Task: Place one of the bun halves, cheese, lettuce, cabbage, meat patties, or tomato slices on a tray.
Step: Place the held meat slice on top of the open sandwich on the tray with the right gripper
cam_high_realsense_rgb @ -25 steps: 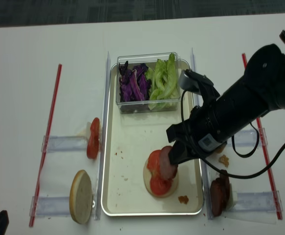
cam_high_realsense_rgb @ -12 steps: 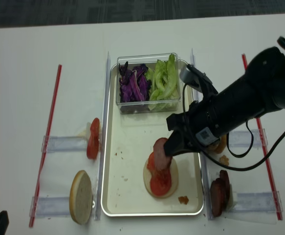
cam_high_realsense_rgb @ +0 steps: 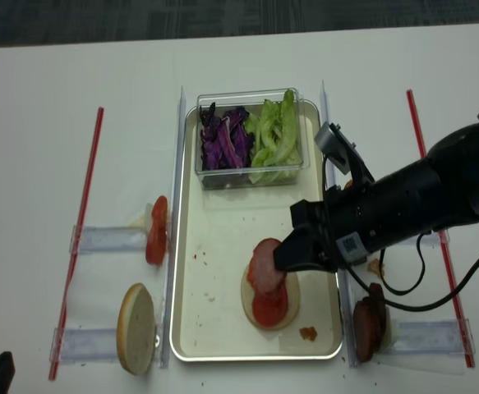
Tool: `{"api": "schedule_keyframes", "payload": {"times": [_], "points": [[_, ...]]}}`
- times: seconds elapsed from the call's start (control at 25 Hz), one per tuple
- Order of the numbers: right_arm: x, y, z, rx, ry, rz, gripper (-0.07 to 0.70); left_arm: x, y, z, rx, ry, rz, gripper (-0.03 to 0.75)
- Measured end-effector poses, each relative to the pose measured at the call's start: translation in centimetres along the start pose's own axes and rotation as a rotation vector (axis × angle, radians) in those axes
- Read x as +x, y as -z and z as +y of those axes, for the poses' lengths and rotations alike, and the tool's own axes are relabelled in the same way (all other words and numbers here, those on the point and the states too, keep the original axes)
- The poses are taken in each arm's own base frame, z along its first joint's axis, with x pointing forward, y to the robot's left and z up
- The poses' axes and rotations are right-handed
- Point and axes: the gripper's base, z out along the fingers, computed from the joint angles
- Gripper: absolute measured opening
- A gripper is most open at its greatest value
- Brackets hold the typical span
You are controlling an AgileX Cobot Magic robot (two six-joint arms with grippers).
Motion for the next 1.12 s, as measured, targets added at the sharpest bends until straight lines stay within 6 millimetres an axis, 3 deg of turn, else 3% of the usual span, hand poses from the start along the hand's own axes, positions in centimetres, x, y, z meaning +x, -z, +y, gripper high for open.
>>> {"api": "schedule_keyframes", "payload": {"times": [0.44, 1.12], "points": [[-0.3, -1.9, -2.2, -0.030, -0.047, 0.025, 0.105, 0.0, 0.0, 0.0, 0.000, 0.000, 0.000, 0.429], [-0.5, -2.1, -3.0, 0.027, -0.056, 0.006, 0.105, 0.0, 0.0, 0.0, 0.000, 0.000, 0.000, 0.429]]}}
